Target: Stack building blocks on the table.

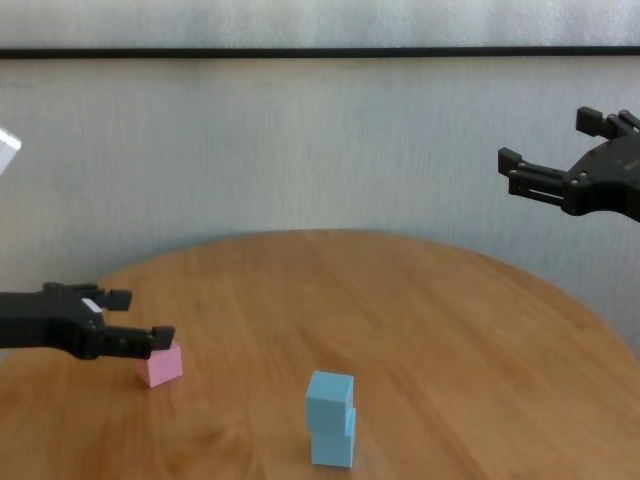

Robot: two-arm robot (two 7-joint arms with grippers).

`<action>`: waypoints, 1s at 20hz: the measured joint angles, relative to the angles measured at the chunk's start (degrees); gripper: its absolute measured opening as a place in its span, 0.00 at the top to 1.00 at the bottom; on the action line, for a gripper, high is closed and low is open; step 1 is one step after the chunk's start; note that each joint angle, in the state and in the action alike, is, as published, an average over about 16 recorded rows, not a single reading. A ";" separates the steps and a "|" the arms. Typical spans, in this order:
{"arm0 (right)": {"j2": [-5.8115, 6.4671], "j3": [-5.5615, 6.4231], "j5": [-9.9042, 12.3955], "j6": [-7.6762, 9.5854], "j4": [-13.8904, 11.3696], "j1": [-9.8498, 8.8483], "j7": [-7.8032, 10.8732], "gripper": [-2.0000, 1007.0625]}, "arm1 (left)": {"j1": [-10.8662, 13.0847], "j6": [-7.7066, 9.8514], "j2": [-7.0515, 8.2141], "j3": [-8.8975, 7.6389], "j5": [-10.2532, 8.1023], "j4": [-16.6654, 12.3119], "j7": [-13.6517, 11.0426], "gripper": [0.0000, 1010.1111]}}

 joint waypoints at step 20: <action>0.00 0.00 0.01 0.04 0.00 0.00 0.00 0.00 | -1.32 1.51 -0.60 2.14 0.07 2.55 -1.62 0.01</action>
